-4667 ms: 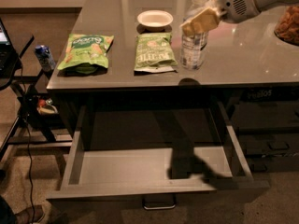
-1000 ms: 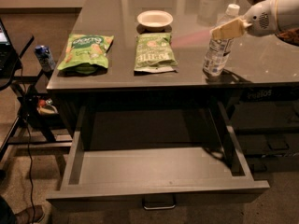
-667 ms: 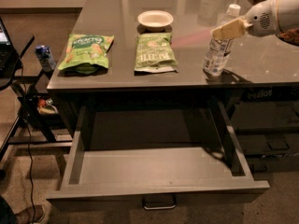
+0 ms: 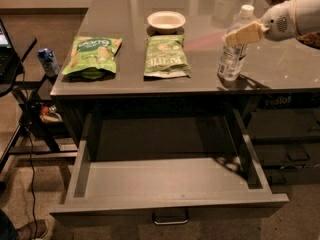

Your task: Pick blue plastic bottle from top drawer and place on counter

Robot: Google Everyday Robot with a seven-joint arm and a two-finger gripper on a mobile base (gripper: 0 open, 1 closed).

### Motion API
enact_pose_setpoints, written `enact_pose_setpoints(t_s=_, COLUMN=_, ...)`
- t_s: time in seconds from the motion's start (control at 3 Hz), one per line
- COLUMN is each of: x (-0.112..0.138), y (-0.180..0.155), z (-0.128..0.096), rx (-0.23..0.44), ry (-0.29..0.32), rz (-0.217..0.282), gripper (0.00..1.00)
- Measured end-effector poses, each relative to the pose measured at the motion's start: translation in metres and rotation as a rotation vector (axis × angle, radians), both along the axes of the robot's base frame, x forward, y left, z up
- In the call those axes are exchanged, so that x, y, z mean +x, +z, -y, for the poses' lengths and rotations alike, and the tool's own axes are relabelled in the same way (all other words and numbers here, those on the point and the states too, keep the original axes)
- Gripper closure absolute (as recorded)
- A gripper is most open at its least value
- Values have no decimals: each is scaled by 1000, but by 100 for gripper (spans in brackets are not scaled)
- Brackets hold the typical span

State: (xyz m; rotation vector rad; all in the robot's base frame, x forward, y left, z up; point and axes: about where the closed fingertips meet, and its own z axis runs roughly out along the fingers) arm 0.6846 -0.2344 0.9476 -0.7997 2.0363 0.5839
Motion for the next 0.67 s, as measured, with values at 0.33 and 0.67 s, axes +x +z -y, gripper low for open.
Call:
enact_pose_setpoints(t_s=0.33, x=0, y=0, z=0, rx=0, ry=0, rz=0, gripper=0)
enact_pose_setpoints(t_s=0.67, x=0, y=0, z=0, rx=0, ry=0, rz=0, gripper=0)
